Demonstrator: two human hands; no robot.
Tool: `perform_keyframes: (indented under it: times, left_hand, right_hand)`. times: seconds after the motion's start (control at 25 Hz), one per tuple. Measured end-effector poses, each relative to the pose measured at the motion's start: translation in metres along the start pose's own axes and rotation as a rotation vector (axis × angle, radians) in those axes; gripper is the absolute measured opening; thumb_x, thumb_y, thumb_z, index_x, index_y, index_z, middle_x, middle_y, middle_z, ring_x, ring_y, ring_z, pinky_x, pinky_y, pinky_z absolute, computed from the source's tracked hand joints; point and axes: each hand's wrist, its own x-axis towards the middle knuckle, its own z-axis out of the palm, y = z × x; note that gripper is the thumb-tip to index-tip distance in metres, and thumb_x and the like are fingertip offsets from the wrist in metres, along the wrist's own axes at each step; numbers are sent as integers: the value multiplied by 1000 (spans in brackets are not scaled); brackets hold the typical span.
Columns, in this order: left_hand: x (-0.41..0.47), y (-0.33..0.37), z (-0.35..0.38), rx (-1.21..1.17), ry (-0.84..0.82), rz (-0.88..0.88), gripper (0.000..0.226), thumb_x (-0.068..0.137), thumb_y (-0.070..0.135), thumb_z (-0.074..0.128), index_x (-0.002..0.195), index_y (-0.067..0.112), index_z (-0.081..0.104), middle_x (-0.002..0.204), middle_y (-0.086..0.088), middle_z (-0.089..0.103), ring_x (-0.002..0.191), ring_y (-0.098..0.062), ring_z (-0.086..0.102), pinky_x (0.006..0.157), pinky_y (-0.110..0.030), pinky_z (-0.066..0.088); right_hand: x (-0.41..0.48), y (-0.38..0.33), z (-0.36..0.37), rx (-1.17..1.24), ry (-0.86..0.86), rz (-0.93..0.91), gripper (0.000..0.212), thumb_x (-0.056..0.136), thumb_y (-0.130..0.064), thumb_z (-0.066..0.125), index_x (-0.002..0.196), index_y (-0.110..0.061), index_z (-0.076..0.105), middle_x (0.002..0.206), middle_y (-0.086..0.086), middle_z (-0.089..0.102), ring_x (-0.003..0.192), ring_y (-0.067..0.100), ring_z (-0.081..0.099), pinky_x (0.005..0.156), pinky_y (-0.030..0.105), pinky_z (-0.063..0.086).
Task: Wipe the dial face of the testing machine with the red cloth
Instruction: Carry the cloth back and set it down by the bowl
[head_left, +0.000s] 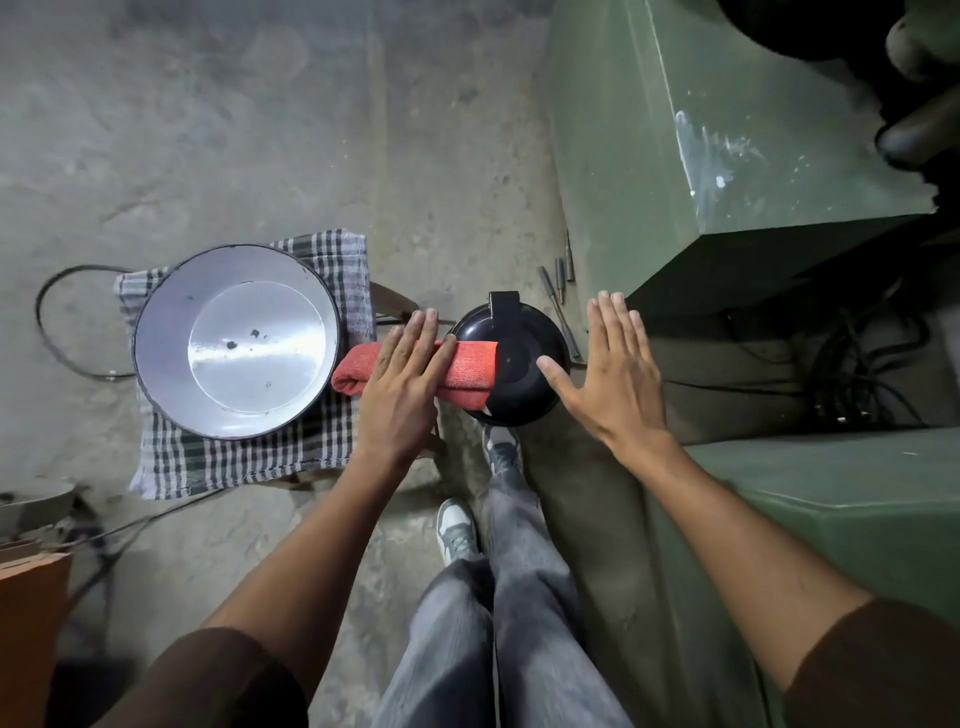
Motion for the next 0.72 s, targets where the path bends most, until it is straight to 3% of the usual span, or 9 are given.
perform_keyframes:
  times: [0.08,0.24,0.4,0.72]
  left_hand:
    - [-4,-1,10,-1,-37,-3,67,83,-2,39,147,5,57,162,-23,40,152,-37,38,127,-50,28]
    - [-4,2,28,-40,-95,-6,74,76,-11,66,148,5,56,161,-23,40,152,-36,38,127,-52,28]
    - [-6,6,42,-21,-225,7,90,66,12,92,148,7,56,161,-21,42,153,-35,37,126,-51,31]
    - [-5,24,83,-84,-210,82,61,81,-1,77,140,4,63,149,-22,56,141,-39,52,118,-55,42]
  right_hand:
    - [5,-2,9,17,-15,8,102,98,-75,30,164,2,21,173,19,20,163,28,11,133,44,7]
    - [4,5,24,18,-55,24,101,98,-74,29,165,0,19,174,18,18,163,27,9,133,43,5]
    - [5,17,32,12,-72,37,97,102,-70,37,164,1,21,173,19,19,163,28,10,133,42,4]
    - [16,32,57,1,-90,52,96,102,-69,41,165,1,20,174,18,18,163,27,8,133,41,3]
